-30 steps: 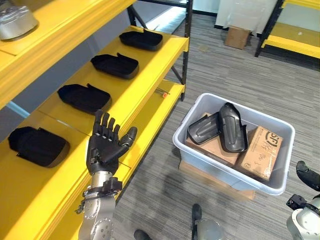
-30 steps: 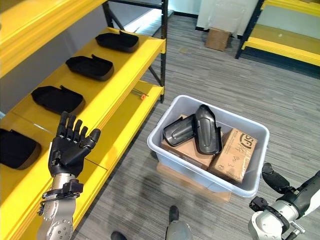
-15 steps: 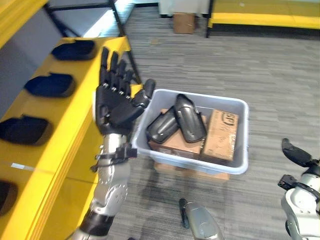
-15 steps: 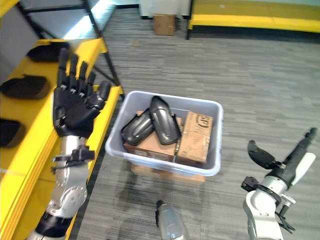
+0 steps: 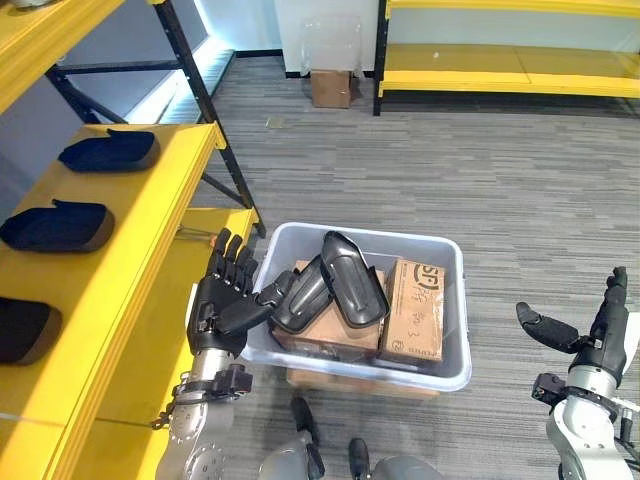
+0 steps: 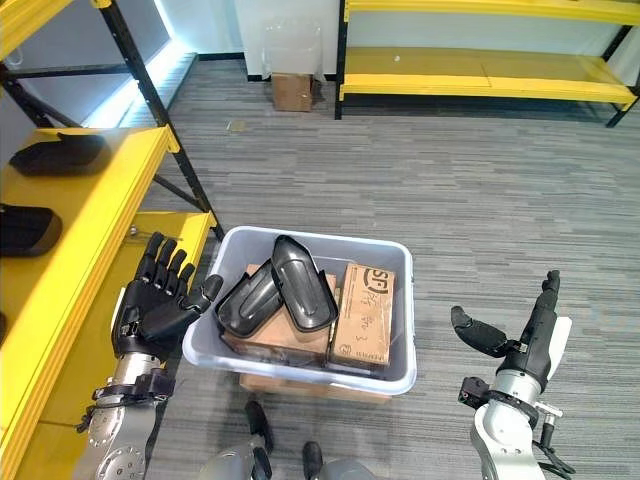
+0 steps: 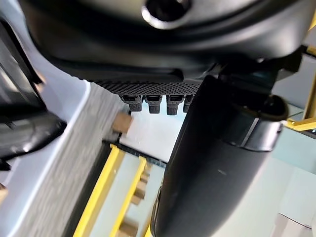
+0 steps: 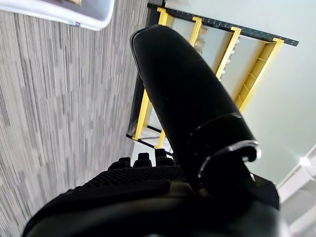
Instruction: Move parts from the plastic box to the shelf.
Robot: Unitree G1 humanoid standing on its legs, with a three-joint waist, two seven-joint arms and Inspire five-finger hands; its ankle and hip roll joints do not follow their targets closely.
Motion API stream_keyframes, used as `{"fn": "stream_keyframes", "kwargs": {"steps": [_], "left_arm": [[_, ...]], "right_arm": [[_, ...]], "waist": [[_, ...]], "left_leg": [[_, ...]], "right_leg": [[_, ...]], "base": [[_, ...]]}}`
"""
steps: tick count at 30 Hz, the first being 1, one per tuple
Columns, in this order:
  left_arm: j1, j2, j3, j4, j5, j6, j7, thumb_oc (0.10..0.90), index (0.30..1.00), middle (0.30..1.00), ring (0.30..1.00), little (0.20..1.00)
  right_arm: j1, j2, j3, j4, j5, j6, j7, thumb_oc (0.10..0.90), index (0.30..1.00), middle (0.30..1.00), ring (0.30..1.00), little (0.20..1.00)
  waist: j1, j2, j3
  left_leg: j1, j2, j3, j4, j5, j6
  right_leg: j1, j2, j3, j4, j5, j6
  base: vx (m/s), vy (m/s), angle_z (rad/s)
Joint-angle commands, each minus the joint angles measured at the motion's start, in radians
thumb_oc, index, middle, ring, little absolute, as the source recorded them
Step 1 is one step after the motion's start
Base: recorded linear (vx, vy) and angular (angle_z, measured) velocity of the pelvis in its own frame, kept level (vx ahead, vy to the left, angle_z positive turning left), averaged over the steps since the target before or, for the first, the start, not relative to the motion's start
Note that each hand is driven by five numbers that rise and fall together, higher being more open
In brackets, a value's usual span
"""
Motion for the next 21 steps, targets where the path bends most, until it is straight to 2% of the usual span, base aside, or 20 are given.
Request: {"fn": "stream_keyframes", "kwargs": {"steps": [1,6,9,11,13,21], "left_arm": [[-0.099,0.04,0.046,-0.111,0.011,-0.109,-0.017,0.9,1.0,1.0,1.0,1.0],[-0.09,0.048,0.058,-0.113,0.005,-0.081,-0.035,0.9,1.0,1.0,1.0,1.0],[-0.076,0.05,0.063,-0.118,0.0,-0.082,-0.05,0.9,1.0,1.0,1.0,1.0],[-0.068,0.051,0.067,-0.122,-0.01,-0.081,-0.056,0.9,1.0,1.0,1.0,1.0],[-0.067,0.055,0.07,-0.124,-0.018,-0.084,-0.054,0.9,1.0,1.0,1.0,1.0],[-0.069,0.073,0.075,-0.141,-0.034,-0.062,-0.051,0.9,1.0,1.0,1.0,1.0]], "right_arm": [[-0.045,-0.048,-0.05,-0.106,-0.025,-0.108,-0.011,0.9,1.0,1.0,1.0,1.0],[-0.048,-0.022,-0.033,-0.096,-0.043,-0.107,-0.036,0.9,1.0,1.0,1.0,1.0],[-0.049,-0.022,-0.036,-0.098,-0.096,-0.115,-0.045,0.9,1.0,1.0,1.0,1.0],[-0.054,-0.029,-0.041,-0.1,-0.15,-0.12,-0.07,0.9,1.0,1.0,1.0,1.0],[-0.067,-0.044,-0.042,-0.109,-0.261,-0.135,-0.107,0.9,1.0,1.0,1.0,1.0],[-0.119,-0.091,-0.007,-0.15,-0.387,-0.136,-0.096,0.9,1.0,1.0,1.0,1.0]], "waist": [[0.0,-0.034,-0.068],[0.01,-0.039,-0.07],[0.015,-0.038,-0.067],[0.019,-0.036,-0.066],[0.026,-0.034,-0.067],[0.049,-0.033,-0.07]], "left_leg": [[0.009,0.002,0.03,0.01,-0.044,0.008],[0.03,-0.007,0.031,-0.014,-0.056,0.018],[0.038,-0.008,0.033,-0.021,-0.059,0.02],[0.041,-0.009,0.033,-0.023,-0.062,0.021],[0.044,-0.011,0.034,-0.024,-0.067,0.025],[0.057,-0.02,0.034,-0.017,-0.095,0.046]], "right_leg": [[-0.033,-0.118,-0.087,0.047,-0.004,0.136],[-0.062,-0.122,-0.102,0.056,0.001,0.146],[-0.07,-0.128,-0.11,0.055,0.007,0.151],[-0.072,-0.135,-0.117,0.053,0.011,0.156],[-0.076,-0.143,-0.126,0.052,0.014,0.161],[-0.089,-0.159,-0.153,0.111,-0.015,0.172]], "base": [[0.12,0.005,-0.26],[0.06,-0.011,-0.02],[0.05,0.018,0.14],[0.07,0.034,0.03],[0.07,0.043,-0.01],[0.08,0.049,-0.08]]}}
